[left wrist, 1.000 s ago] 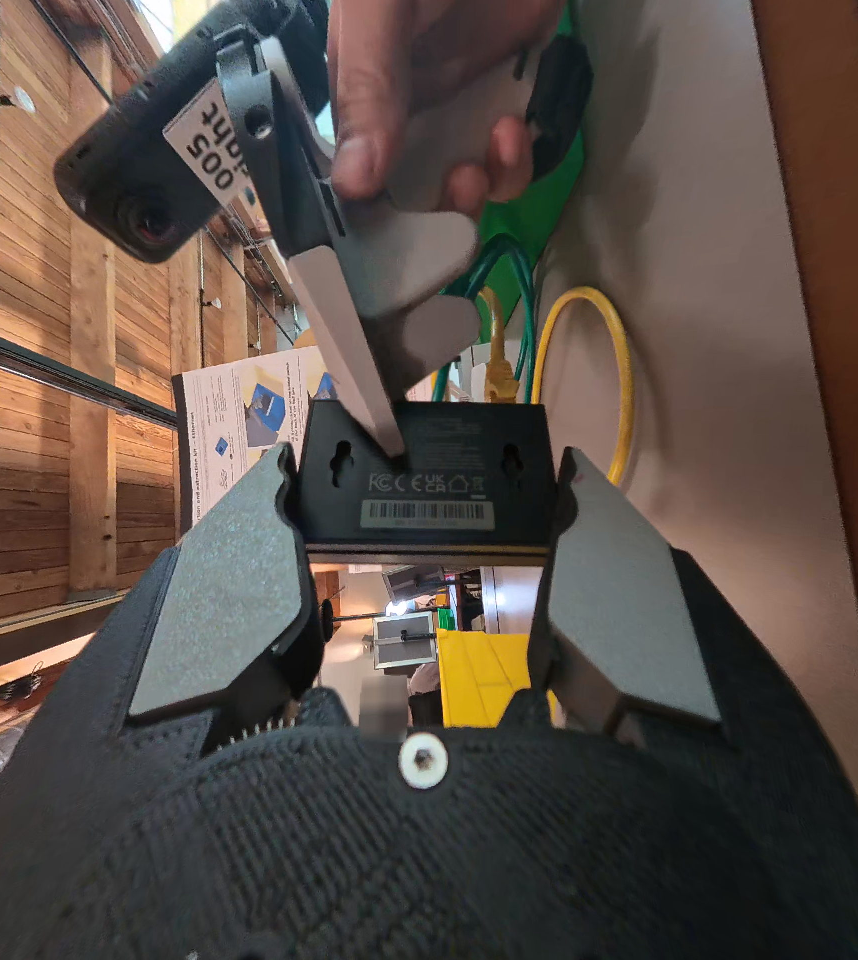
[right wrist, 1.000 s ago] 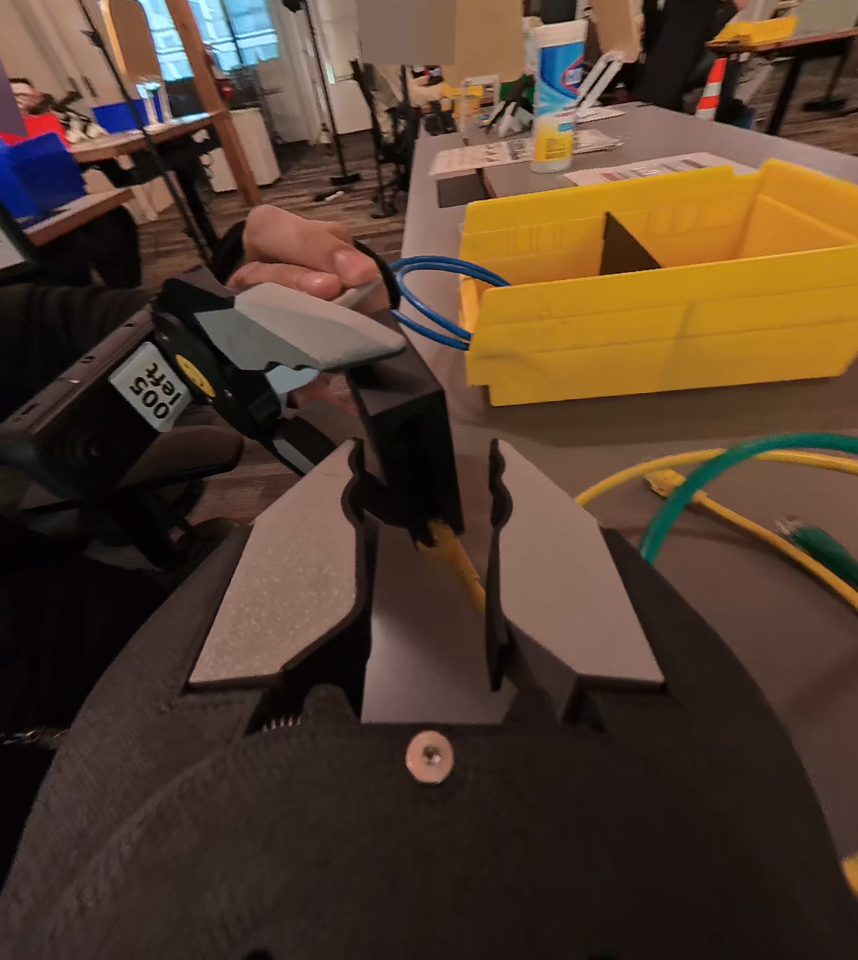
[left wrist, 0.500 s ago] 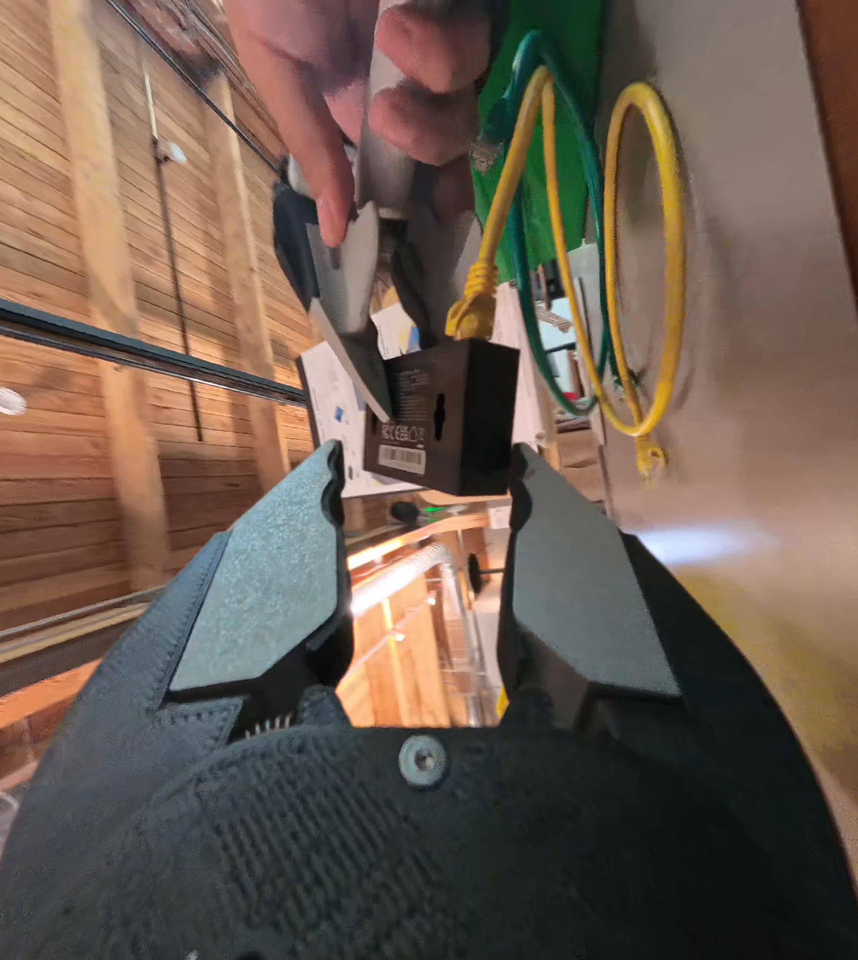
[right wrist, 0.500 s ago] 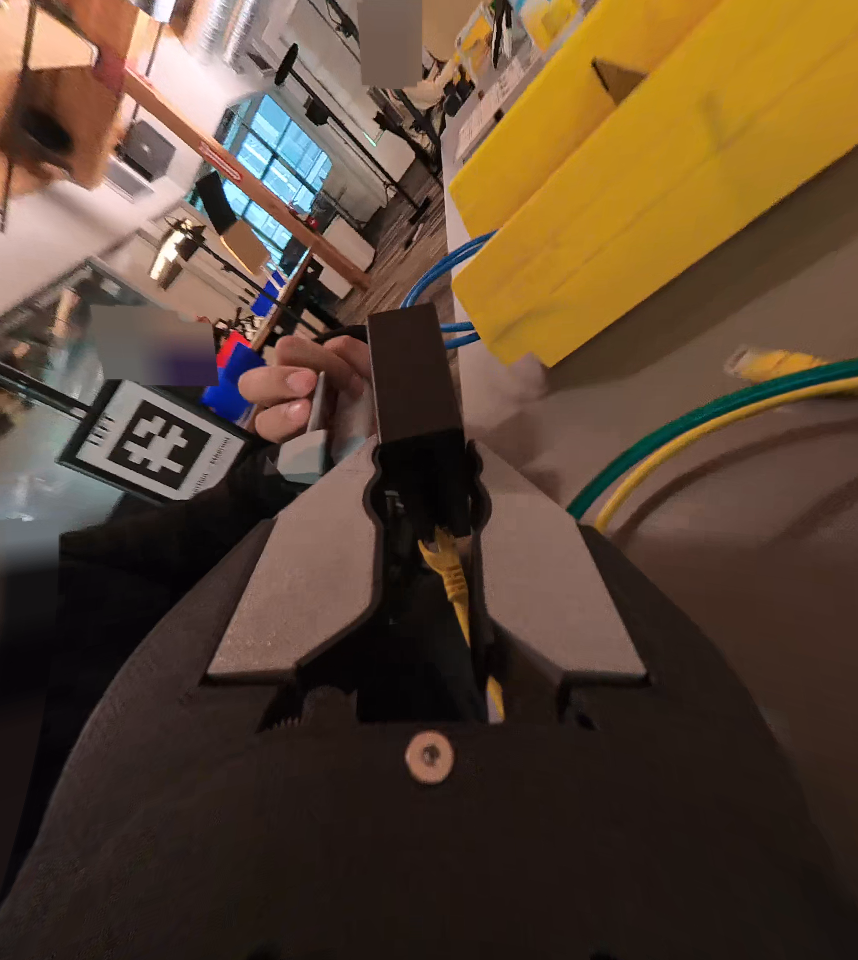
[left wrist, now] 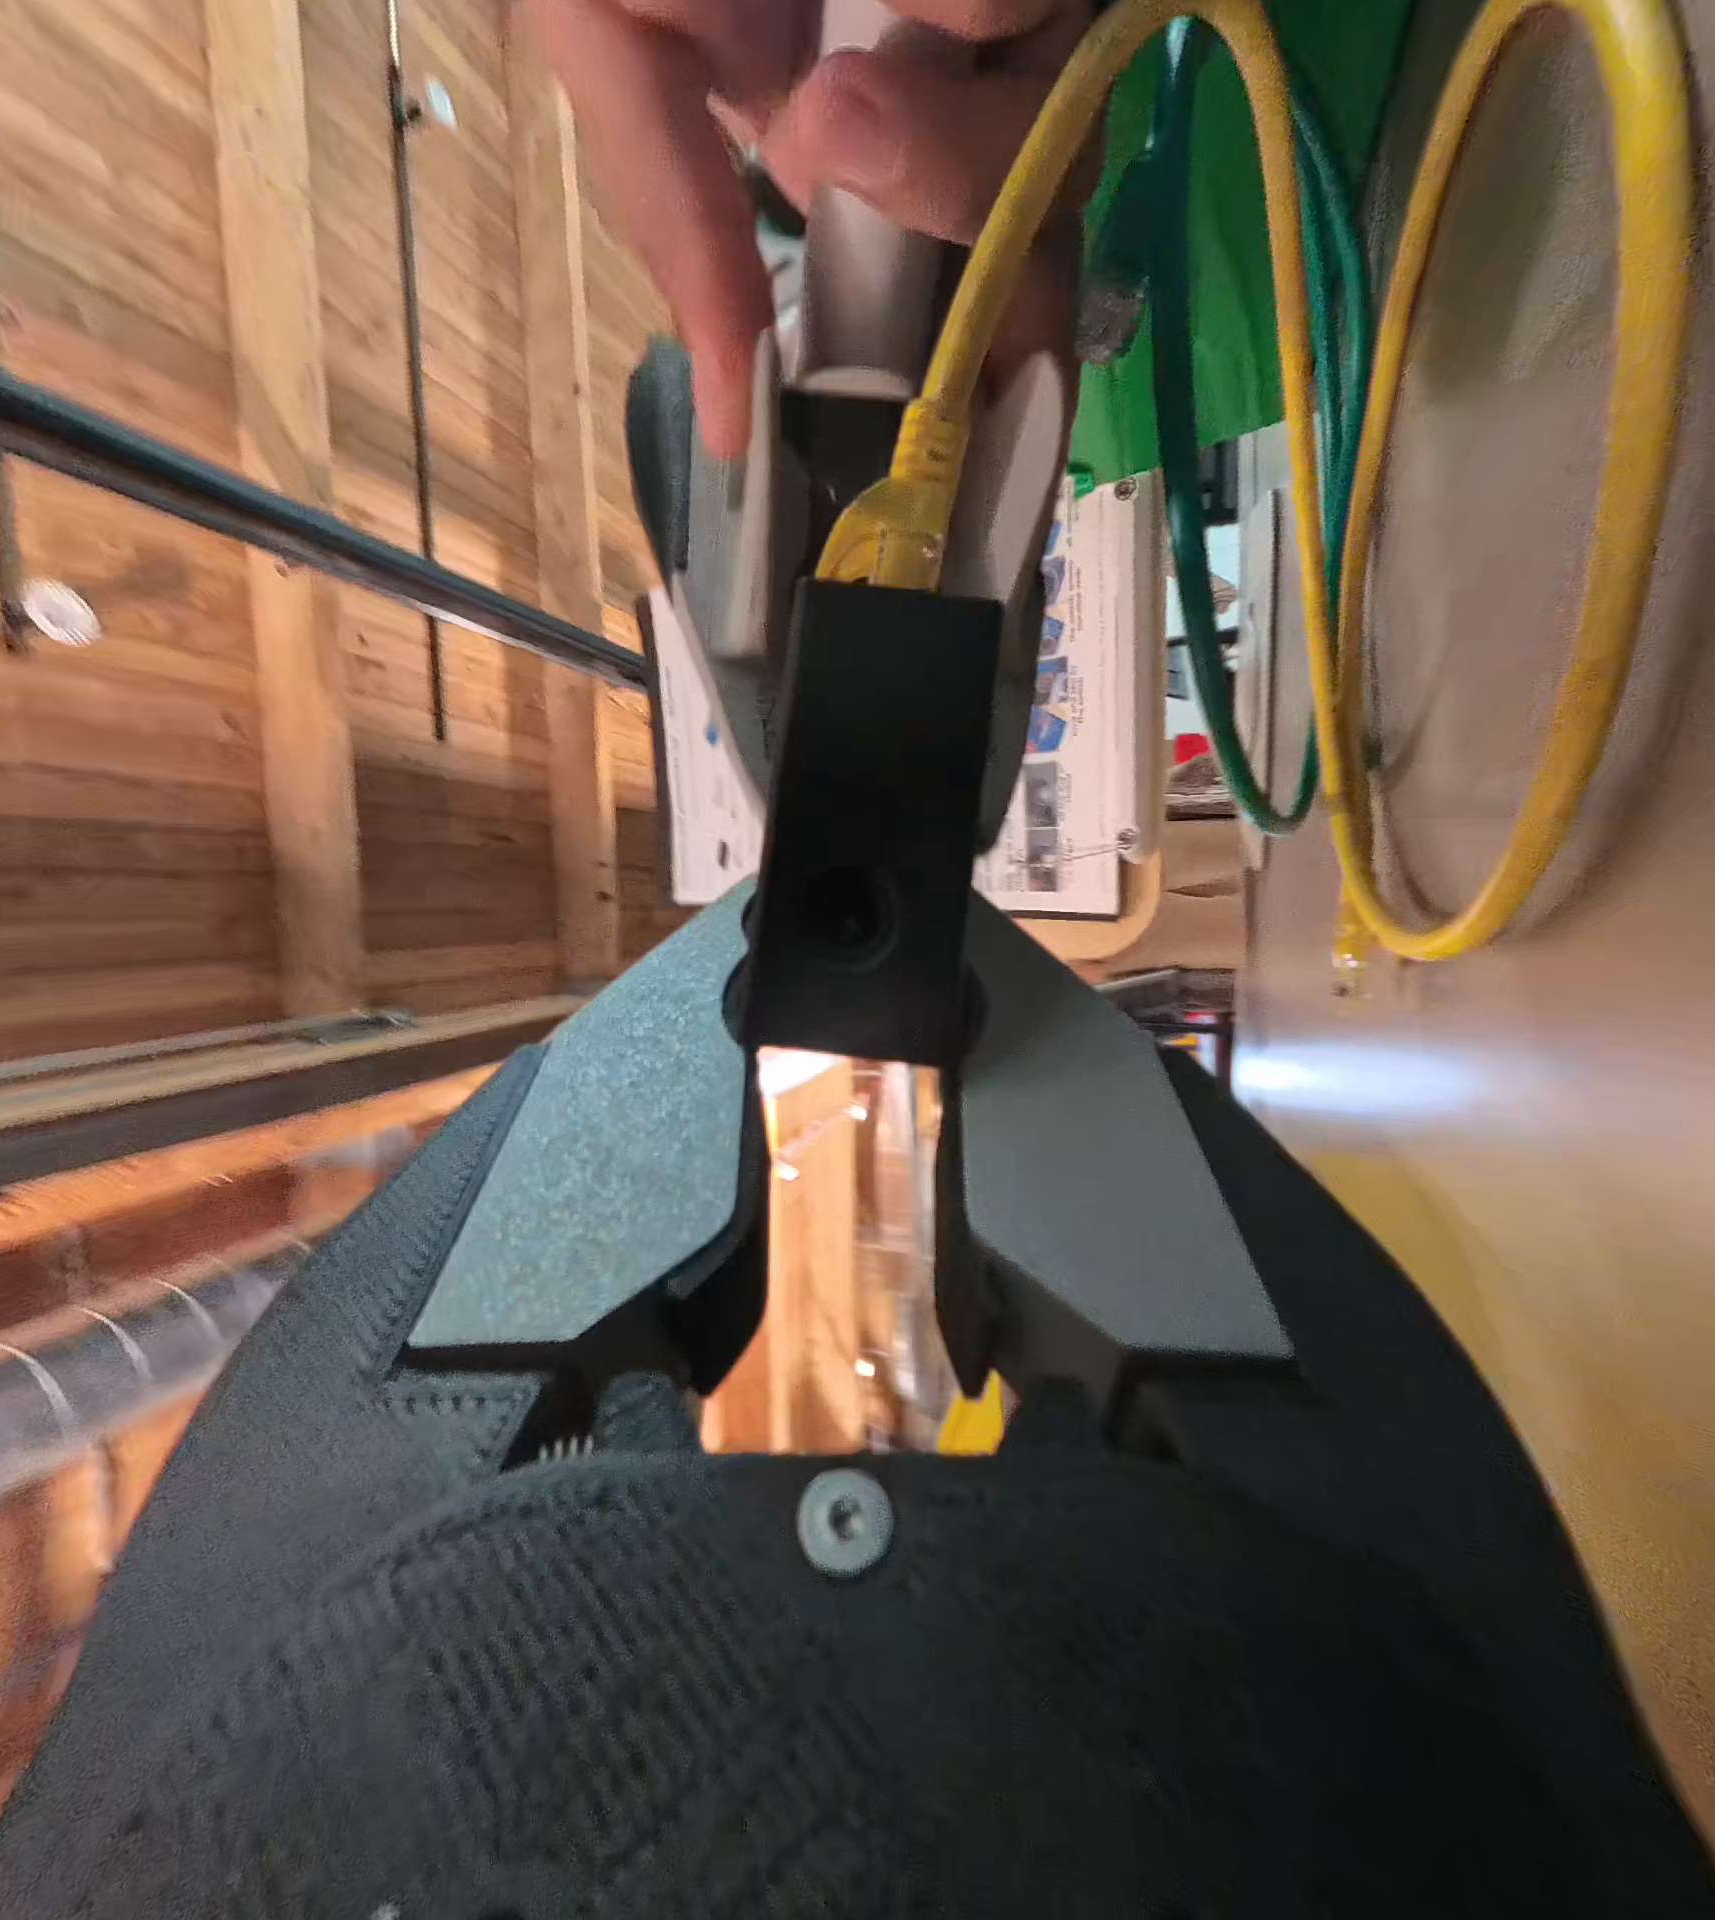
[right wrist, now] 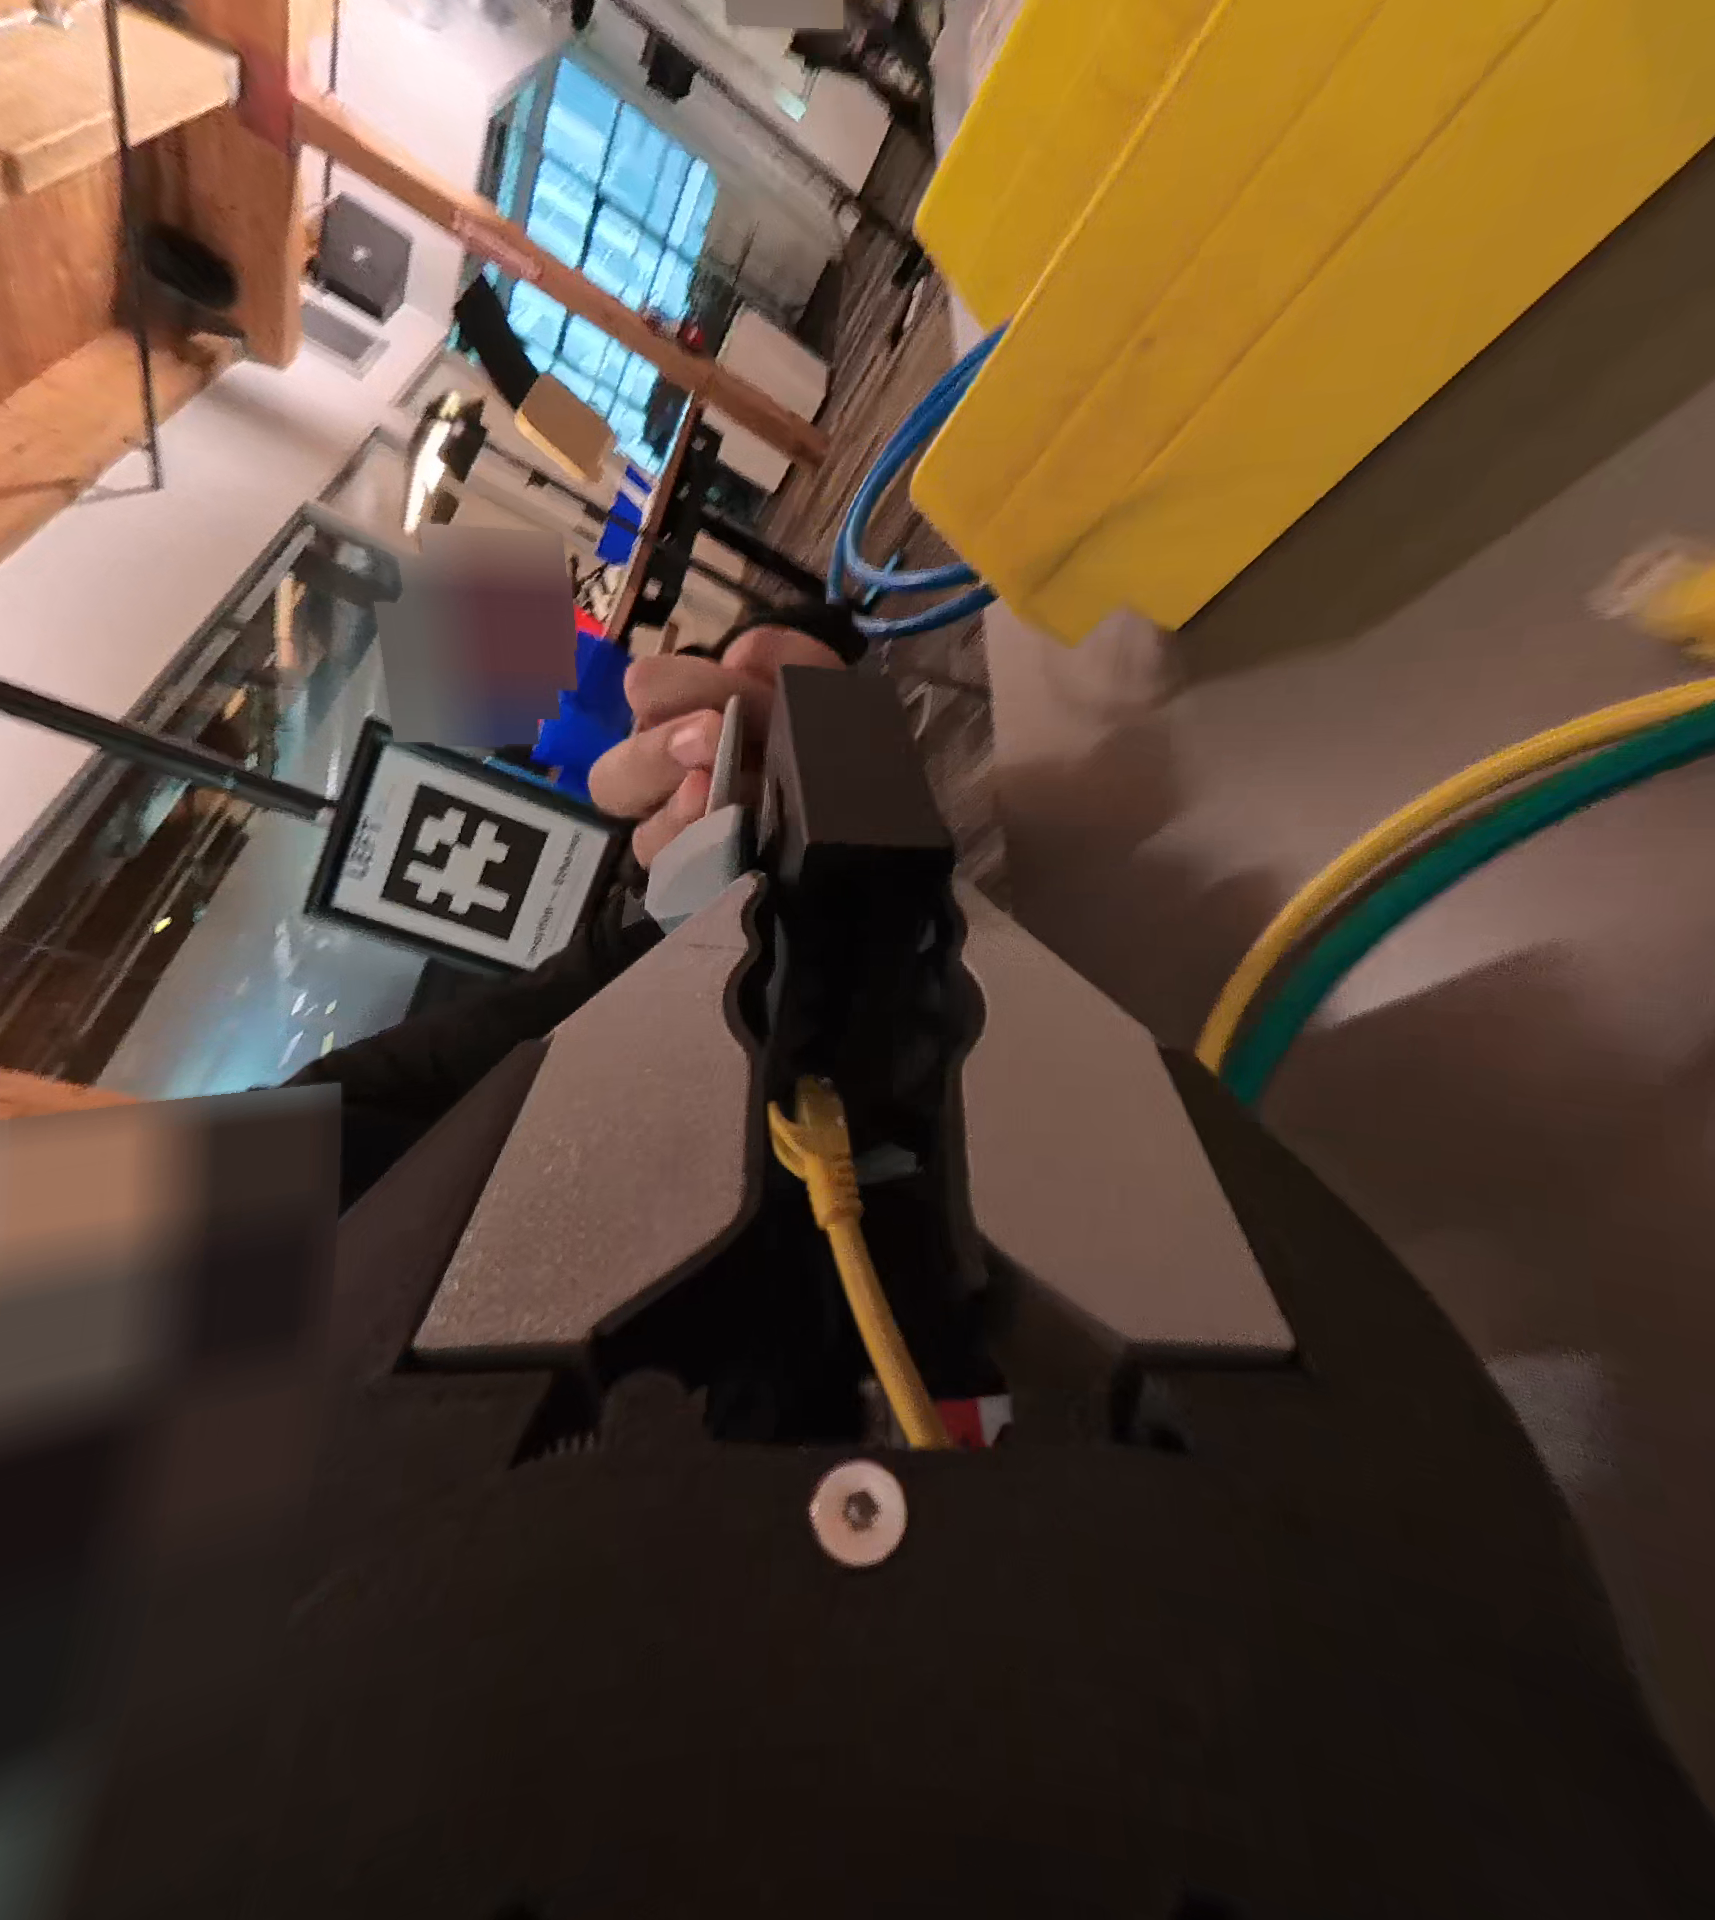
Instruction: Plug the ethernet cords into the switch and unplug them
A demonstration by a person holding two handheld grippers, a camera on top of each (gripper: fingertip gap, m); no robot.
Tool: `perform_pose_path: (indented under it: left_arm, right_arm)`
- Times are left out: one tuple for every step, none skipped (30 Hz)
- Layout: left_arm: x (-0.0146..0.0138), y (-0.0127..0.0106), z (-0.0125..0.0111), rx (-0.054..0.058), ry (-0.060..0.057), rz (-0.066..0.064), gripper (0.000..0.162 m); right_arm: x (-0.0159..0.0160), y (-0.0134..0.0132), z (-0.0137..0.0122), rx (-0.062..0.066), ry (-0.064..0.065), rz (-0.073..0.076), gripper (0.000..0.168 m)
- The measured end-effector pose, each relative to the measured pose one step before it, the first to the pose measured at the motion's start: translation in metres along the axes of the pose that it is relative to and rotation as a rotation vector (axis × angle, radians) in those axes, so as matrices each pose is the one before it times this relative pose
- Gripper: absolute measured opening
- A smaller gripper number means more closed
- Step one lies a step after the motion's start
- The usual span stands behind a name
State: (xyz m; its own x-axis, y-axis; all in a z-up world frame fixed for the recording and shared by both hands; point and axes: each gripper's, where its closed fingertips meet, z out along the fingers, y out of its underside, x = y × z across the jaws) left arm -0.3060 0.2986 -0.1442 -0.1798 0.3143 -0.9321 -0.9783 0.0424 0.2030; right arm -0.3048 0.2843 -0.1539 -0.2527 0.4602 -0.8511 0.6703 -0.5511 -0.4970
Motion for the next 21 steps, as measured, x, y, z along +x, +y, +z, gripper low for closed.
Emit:
perform_pose_path:
  left_arm:
    - [0.00021, 0.00432, -0.00112, -0.0195, 0.0037, -0.0553, 0.028]
    - [0.00024, 0.00617, -0.00138, -0.0240, -0.0017, -0.0448, 0.028]
    - [0.00186, 0.00584, -0.00181, -0.0191, 0.0073, -0.0432, 0.028]
    - [0.00272, 0.00373, -0.00241, -0.0081, 0.0166, -0.0561, 0.027]
    - [0.00285, 0.00074, -0.00256, 0.0053, 0.0226, -0.0630, 0.027]
    - [0.00355, -0.00282, -0.00259, 0.0210, 0.0282, -0.0522, 0.027]
    - [0.00218, -0.00371, -0.00162, 0.0222, 0.0148, -0.0359, 0.027]
    - [0.00066, -0.00220, -0.00010, 0.0090, 0.0006, -0.0282, 0.027]
    - [0.00270, -0.00170, 0.00112, 0.0068, 0.0154, -0.0262, 0.027]
    - [0.00506, -0.00177, 0.00177, 0.0136, 0.0327, -0.0256, 0.027]
    - [0.00385, -0.00017, 0.00214, 0.0059, 0.0198, -0.0188, 0.028]
    - [0.00330, 0.00113, 0.00216, -0.0005, 0.0144, -0.0002, 0.028]
    - [0.00366, 0.00040, 0.00189, 0.0047, 0.0184, 0.0067, 0.028]
    - [0.00188, 0.00007, 0.00163, 0.0075, 0.0132, -0.0004, 0.028]
    - [0.00010, -0.00007, 0.00168, 0.0074, 0.0088, -0.0054, 0.028]
    - [-0.00032, -0.00009, 0.00171, 0.0091, 0.0129, -0.0071, 0.028]
    - [-0.00036, -0.00036, 0.00175, 0.0113, 0.0176, -0.0112, 0.028]
    - [-0.00170, 0.00016, 0.00176, 0.0080, 0.0093, -0.0134, 0.028]
    - [-0.00327, 0.00082, 0.00149, 0.0010, -0.0041, -0.0093, 0.028]
    - [-0.00276, -0.00020, 0.00064, 0.0026, -0.0041, -0.0074, 0.028]
    - [-0.00072, -0.00235, -0.00043, 0.0107, 0.0065, -0.0095, 0.028]
  right_arm:
    - [0.00116, -0.00772, -0.00810, 0.0396, 0.0274, -0.0147, 0.024]
    - [-0.00022, -0.00911, -0.01042, 0.0485, 0.0208, -0.0189, 0.021]
    - [-0.00105, -0.00834, -0.01058, 0.0431, 0.0211, -0.0233, 0.022]
    - [-0.00185, -0.00513, -0.00851, 0.0260, 0.0241, -0.0376, 0.024]
    - [-0.00400, -0.00193, -0.00583, 0.0094, 0.0151, -0.0513, 0.024]
    - [-0.00483, 0.00023, -0.00388, -0.0009, 0.0144, -0.0534, 0.024]
    - [-0.00307, 0.00097, -0.00293, -0.0047, 0.0316, -0.0538, 0.027]
    - [-0.00186, 0.00075, -0.00229, -0.0046, 0.0436, -0.0605, 0.031]
    - [-0.00315, 0.00096, -0.00142, -0.0059, 0.0393, -0.0690, 0.034]
    - [-0.00480, 0.00244, -0.00030, -0.0131, 0.0300, -0.0717, 0.034]
    - [-0.00495, 0.00354, 0.00014, -0.0214, 0.0271, -0.0697, 0.034]
    - [-0.00249, 0.00361, -0.00030, -0.0190, 0.0391, -0.0670, 0.036]
    - [0.00109, 0.00331, -0.00097, -0.0110, 0.0581, -0.0615, 0.037]
    - [0.00406, 0.00430, -0.00156, -0.0136, 0.0685, -0.0511, 0.037]
    - [0.00613, 0.00659, -0.00216, -0.0251, 0.0720, -0.0389, 0.038]
    - [0.00817, 0.00821, -0.00274, -0.0313, 0.0765, -0.0290, 0.040]
    - [0.01054, 0.00764, -0.00329, -0.0251, 0.0858, -0.0117, 0.043]
    - [0.01047, 0.00783, -0.00371, -0.0227, 0.0764, -0.0008, 0.045]
    - [0.00692, 0.00801, -0.00409, -0.0266, 0.0456, 0.0034, 0.045]
    - [0.00235, 0.00648, -0.00406, -0.0181, 0.0124, -0.0002, 0.046]
    - [0.00043, 0.00531, -0.00377, -0.0118, -0.0022, -0.0069, 0.046]
